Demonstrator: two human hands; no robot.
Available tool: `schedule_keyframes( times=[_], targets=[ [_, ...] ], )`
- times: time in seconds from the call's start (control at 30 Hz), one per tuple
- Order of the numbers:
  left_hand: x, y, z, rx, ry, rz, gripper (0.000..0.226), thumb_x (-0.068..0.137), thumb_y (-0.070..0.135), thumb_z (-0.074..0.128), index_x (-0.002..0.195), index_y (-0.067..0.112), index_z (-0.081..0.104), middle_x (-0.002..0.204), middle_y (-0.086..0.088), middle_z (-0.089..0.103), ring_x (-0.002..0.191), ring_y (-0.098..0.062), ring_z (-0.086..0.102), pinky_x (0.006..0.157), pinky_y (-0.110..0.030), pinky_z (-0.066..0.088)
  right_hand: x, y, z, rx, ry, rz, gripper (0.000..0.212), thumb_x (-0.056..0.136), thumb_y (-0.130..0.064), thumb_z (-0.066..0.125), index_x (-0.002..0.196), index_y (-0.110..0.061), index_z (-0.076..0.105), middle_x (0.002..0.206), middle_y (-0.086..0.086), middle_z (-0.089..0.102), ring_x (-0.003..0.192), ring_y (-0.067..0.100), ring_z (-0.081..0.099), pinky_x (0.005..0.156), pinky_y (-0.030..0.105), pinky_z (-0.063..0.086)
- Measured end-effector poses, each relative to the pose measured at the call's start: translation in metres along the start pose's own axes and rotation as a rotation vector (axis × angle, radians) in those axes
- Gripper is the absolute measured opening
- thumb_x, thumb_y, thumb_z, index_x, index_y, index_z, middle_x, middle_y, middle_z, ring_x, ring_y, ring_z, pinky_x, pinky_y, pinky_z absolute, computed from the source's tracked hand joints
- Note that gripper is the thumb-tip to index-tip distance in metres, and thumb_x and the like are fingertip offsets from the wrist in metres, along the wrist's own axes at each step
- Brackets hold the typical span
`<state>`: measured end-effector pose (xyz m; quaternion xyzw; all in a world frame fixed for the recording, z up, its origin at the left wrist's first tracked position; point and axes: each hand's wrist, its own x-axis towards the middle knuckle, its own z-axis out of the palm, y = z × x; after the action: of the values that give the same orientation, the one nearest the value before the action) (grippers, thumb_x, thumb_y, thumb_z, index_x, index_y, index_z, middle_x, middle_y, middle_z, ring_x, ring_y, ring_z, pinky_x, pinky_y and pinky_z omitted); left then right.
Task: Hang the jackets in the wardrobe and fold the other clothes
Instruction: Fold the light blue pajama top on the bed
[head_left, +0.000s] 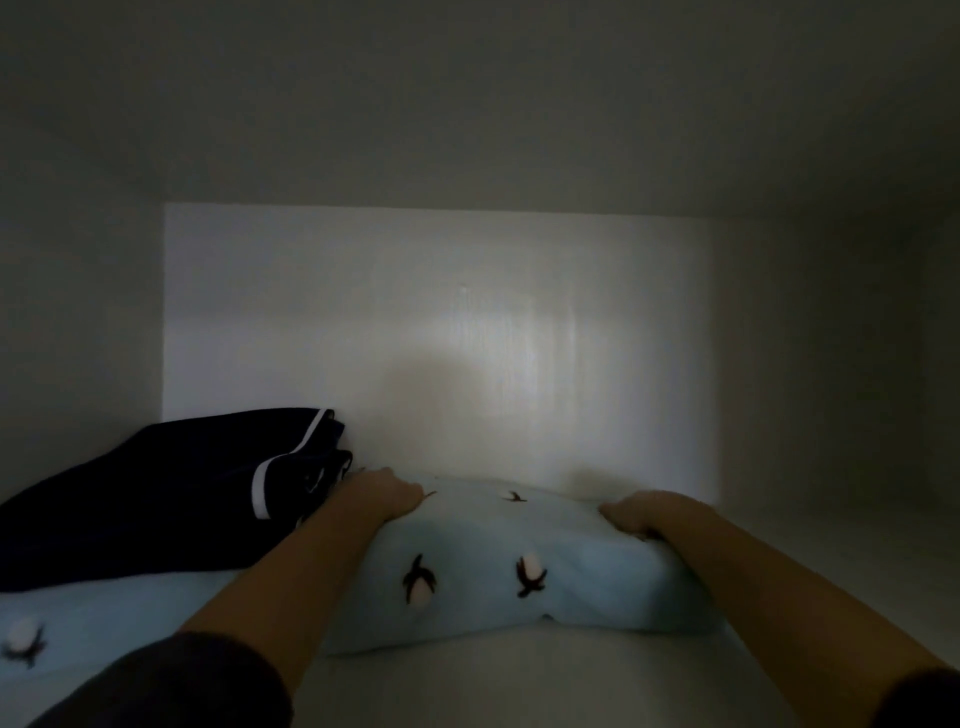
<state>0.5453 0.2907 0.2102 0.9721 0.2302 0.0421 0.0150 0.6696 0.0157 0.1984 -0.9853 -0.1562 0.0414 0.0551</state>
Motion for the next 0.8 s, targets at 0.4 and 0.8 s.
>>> schedule_keyframes(
  times=[0.4, 0.8],
  targets=[
    [-0.068, 0.027, 0.031, 0.047, 0.714, 0.361, 0.075, 0.079, 0.052, -0.007, 0.099, 0.02, 0.059, 0.09, 0.002, 0.063, 0.078, -0.014, 0.056, 0.069, -0.026, 0.043, -0.052, -0.054, 0.037, 0.201, 0.287, -0.463, 0.061, 0.099, -0.052, 0.011, 0.114, -0.023, 0.062, 0.123, 0.002, 0.062, 0.104, 0.016, 0.057, 0.088, 0.026, 0.037],
    [-0.047, 0.038, 0.027, -0.037, 0.595, 0.2, 0.047, 0.097, 0.05, 0.028, 0.095, 0.015, 0.06, 0.097, -0.002, 0.065, 0.078, -0.012, 0.05, 0.073, -0.023, 0.037, -0.044, -0.019, 0.027, -0.108, 0.789, -0.223, 0.045, 0.099, -0.04, 0.026, 0.091, -0.021, 0.066, 0.098, 0.003, 0.07, 0.089, 0.022, 0.063, 0.076, 0.03, 0.04]
  ],
)
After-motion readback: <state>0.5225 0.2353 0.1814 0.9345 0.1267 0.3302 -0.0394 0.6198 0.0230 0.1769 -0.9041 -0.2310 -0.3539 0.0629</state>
